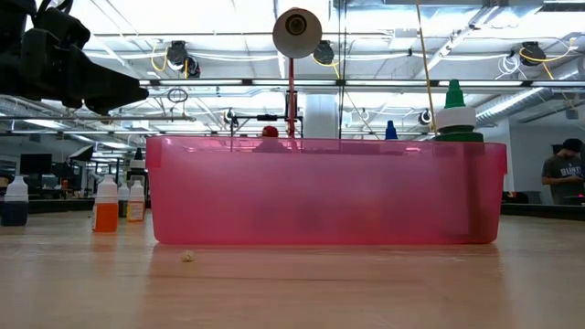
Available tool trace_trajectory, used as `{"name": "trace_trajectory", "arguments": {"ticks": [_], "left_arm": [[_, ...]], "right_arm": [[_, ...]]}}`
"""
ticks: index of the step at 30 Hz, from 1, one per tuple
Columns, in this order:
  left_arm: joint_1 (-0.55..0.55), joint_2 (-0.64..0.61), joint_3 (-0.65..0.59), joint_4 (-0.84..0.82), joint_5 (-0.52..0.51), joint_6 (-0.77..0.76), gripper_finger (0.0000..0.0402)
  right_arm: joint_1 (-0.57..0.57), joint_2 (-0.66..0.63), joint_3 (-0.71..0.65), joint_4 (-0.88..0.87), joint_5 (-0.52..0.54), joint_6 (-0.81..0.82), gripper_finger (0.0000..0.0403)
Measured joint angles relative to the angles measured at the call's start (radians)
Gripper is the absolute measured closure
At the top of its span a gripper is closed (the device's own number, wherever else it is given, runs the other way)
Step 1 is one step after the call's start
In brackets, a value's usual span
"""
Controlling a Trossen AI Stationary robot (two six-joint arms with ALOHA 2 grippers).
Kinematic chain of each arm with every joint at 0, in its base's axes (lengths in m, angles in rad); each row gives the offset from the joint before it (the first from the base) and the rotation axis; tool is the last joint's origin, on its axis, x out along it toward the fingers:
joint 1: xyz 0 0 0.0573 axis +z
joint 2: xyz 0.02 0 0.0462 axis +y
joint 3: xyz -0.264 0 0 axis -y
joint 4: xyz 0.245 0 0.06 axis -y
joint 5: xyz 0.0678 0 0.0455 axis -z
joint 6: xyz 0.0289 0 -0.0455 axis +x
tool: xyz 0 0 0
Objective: Pick & Place food coloring
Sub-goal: Put the small orange food coloring bottle into the pink bin
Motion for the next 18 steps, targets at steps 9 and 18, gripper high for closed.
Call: {"name": "trace_trajectory", "arguments": {"ticks": [9, 18], "left_arm": [[0.0, 0.0, 0.0, 0.0, 0.0, 0.0, 0.0176], [0.0, 0.0, 0.0, 0.0, 0.0, 0.0, 0.0176]], "right_arm": [[-0.215, 0.193, 0.247, -0.328, -0.023, -0.105, 0.0355], [-0.309, 0.354, 0.053, -0.384, -0.082, -0.086, 0.0355]]}}
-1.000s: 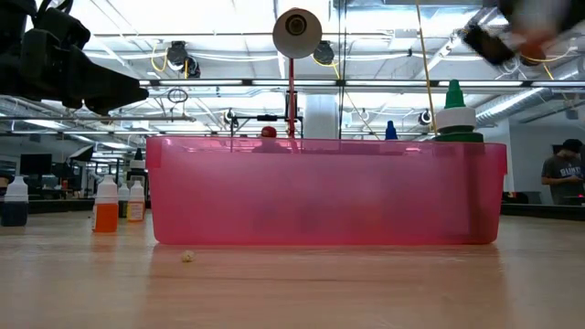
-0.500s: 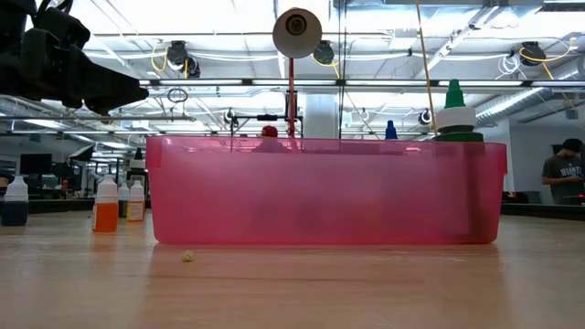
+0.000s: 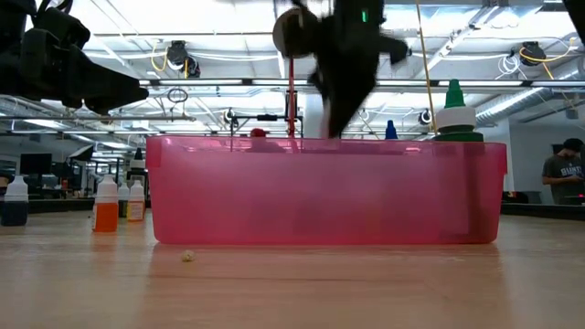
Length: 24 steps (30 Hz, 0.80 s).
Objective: Pick & Place food coloring
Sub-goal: Put the small orange food coloring bottle into the pink bin
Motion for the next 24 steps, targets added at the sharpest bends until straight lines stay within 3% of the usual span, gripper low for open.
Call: {"name": "trace_trajectory", "arguments": {"ticks": [10, 24], "left_arm": [[0.0, 0.0, 0.0, 0.0, 0.0, 0.0, 0.0176], [0.0, 0.0, 0.0, 0.0, 0.0, 0.0, 0.0176]], "right_arm": [[-0.042, 0.028, -0.243, 0.201, -0.077, 0.001, 0.0355], [-0.045, 0.025, -0.288, 0.312, -0.103, -0.009, 0.0342]]}}
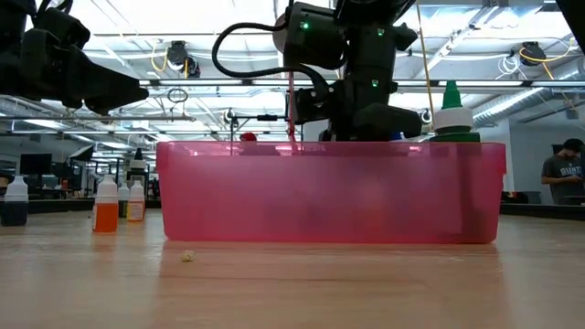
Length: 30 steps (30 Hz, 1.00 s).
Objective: Pick & Place food coloring
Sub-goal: Put the small orange food coloring bottle into the pink bin, then put the large black food coloring bottle into the pink bin
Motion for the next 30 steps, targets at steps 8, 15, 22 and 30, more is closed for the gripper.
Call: {"name": "trace_trajectory", "arguments": {"ticks": [8, 15, 22, 30], "left_arm": [[0.0, 0.0, 0.0, 0.0, 0.0, 0.0, 0.0176], [0.0, 0.0, 0.0, 0.0, 0.0, 0.0, 0.0176], [0.0, 0.0, 0.0, 0.0, 0.0, 0.0, 0.0176], [0.0, 0.0, 0.0, 0.0, 0.0, 0.0, 0.0176]], "right_arm": [[0.013, 0.006, -0.006, 0.021, 0.0, 0.004, 0.0273], [0.029, -0.005, -0.005, 0.05, 0.001, 0.004, 0.0266], [0.048, -0.105, -0.004, 0.078, 0.004, 0.007, 0.0273], [0.06, -0.368, -0.004, 0.076, 0.004, 0.142, 0.0273]]}}
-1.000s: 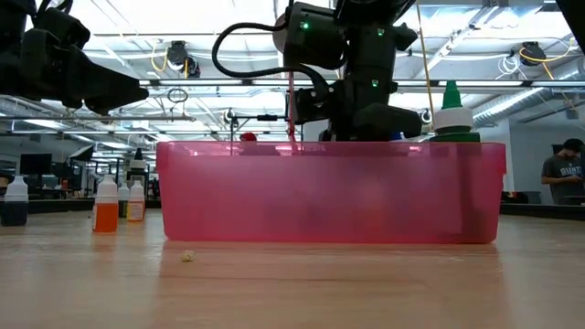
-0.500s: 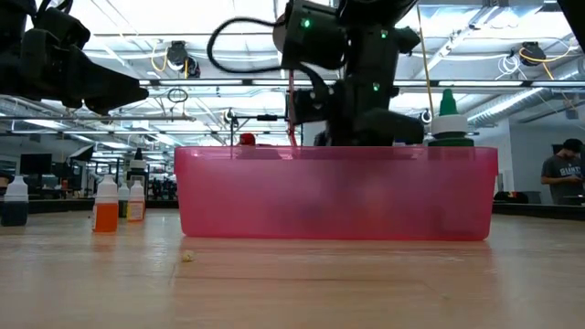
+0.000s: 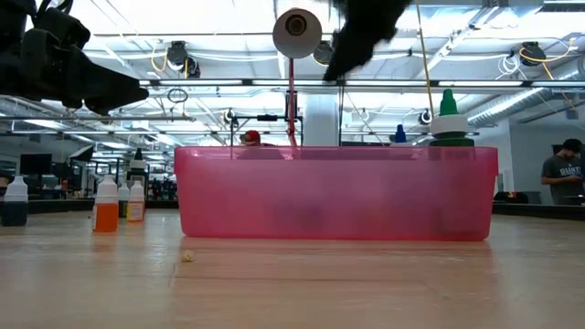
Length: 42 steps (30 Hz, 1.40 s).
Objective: Pick & Place food coloring
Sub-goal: Put the large black food coloring bottle into the pink bin
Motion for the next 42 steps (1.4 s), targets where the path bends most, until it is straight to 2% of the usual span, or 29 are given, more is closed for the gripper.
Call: {"name": "trace_trajectory", "arguments": {"ticks": [8, 19, 26, 29, 37, 42], "left_arm": [[0.0, 0.0, 0.0, 0.0, 0.0, 0.0, 0.0176], [0.0, 0.0, 0.0, 0.0, 0.0, 0.0, 0.0176], [0.0, 0.0, 0.0, 0.0, 0.0, 0.0, 0.0176], [0.0, 0.0, 0.0, 0.0, 0.0, 0.0, 0.0176], [0.0, 0.0, 0.0, 0.0, 0.0, 0.0, 0.0176], [0.0, 0.0, 0.0, 0.0, 0.0, 0.0, 0.0176]], "right_arm": [[0.0, -0.276, 0.0, -0.007, 0.0, 0.116, 0.0273], [0.0, -0.543, 0.0, -0.047, -0.001, 0.15, 0.0273], [0.0, -0.686, -0.031, -0.228, 0.0, 0.104, 0.0273], [0.0, -0.78, -0.16, -0.2, 0.002, 0.054, 0.0273], [-0.008, -1.098, -0.675, 0.265, 0.085, -0.123, 0.0273], [-0.045, -1.295, -0.903, 0.446, 0.169, -0.145, 0.0273]]}}
